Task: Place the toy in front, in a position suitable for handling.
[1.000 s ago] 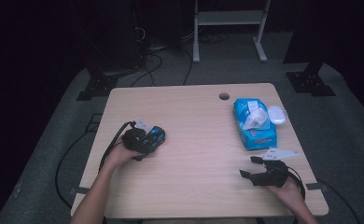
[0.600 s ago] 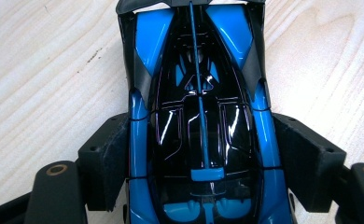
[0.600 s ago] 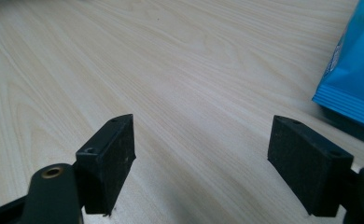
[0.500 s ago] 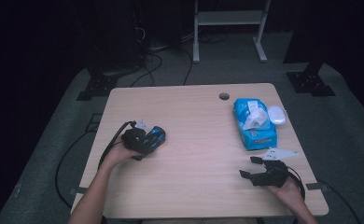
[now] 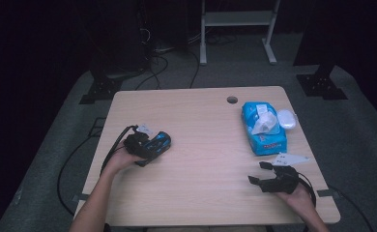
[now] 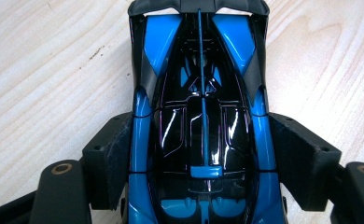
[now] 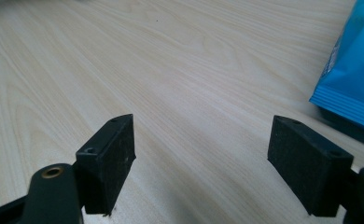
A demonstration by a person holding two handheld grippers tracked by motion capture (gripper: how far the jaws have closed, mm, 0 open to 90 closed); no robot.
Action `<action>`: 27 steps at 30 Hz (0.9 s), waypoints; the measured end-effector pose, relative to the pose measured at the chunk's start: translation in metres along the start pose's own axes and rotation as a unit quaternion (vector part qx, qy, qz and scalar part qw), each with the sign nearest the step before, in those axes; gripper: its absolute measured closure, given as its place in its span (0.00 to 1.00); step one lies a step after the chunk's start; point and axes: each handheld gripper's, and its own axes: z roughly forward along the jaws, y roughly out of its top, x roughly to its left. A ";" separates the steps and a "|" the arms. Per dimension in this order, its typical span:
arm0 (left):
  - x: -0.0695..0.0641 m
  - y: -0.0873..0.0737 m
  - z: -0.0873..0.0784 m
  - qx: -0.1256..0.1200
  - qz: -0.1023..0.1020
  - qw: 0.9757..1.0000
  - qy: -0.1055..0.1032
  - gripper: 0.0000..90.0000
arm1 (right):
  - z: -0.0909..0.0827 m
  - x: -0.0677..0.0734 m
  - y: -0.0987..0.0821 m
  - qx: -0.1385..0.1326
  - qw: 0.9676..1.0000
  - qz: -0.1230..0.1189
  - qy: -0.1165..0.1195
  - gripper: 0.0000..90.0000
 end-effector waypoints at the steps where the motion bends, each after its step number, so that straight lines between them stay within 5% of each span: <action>1: 0.000 0.000 -0.001 -0.004 -0.001 1.000 -0.001 0.29 | 0.000 0.000 0.000 0.000 1.000 -0.001 0.000 0.24; 9: 0.000 0.002 -0.003 -0.013 -0.009 1.000 -0.005 0.30 | 0.000 0.000 0.000 0.000 1.000 0.000 0.000 0.24; 16: -0.003 0.006 0.002 0.025 0.004 1.000 0.010 0.29 | 0.000 0.000 0.000 0.000 1.000 -0.001 0.000 0.24; 27: -0.005 0.017 0.006 0.055 -0.020 0.998 0.016 0.29 | 0.001 0.001 0.000 0.003 1.000 -0.005 0.001 0.24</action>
